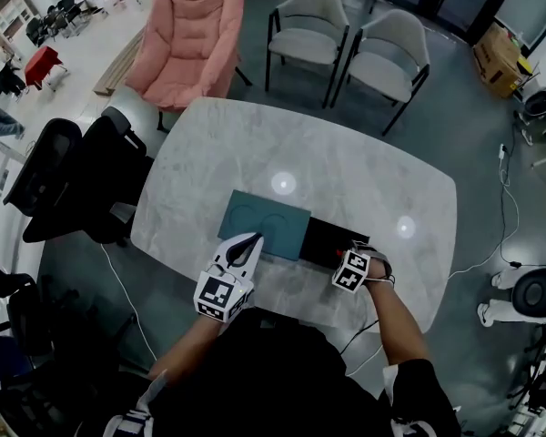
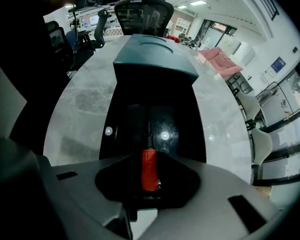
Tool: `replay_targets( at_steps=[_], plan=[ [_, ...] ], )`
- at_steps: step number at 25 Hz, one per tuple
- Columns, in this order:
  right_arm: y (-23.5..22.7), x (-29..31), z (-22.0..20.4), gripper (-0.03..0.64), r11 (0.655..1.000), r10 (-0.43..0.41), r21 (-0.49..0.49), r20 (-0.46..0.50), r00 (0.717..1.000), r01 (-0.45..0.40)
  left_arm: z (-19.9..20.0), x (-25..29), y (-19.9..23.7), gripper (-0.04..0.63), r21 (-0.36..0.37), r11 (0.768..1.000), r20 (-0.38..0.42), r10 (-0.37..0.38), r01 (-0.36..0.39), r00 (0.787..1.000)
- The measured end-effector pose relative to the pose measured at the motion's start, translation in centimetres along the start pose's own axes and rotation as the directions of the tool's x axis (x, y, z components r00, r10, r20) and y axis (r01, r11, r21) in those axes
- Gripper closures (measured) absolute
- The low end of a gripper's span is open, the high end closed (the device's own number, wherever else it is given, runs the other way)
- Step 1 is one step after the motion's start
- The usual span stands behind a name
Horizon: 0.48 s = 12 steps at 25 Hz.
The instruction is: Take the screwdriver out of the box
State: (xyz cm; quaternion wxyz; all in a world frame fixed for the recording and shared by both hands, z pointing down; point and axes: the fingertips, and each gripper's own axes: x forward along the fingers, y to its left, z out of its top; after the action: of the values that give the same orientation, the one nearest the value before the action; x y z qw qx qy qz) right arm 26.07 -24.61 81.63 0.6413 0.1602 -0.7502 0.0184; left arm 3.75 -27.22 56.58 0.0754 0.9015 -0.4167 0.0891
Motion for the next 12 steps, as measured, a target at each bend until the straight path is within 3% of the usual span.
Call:
replay_targets(
  at_steps=[7, 12],
  plan=[
    [-0.3, -2.4, 0.7, 0.506, 0.992, -0.076, 0.103, 0.052, 0.996, 0.071, 0.7, -0.3, -0.1, 0.589, 0.008, 1.000, 0.004, -0.013, 0.013, 1.000],
    [-1.3, -4.9, 1.0, 0.505, 0.954, -0.205, 0.247, 0.114, 0.972, 0.172, 1.4, -0.3, -0.5, 0.589, 0.015, 0.999, 0.013, -0.029, 0.029, 0.999]
  ],
)
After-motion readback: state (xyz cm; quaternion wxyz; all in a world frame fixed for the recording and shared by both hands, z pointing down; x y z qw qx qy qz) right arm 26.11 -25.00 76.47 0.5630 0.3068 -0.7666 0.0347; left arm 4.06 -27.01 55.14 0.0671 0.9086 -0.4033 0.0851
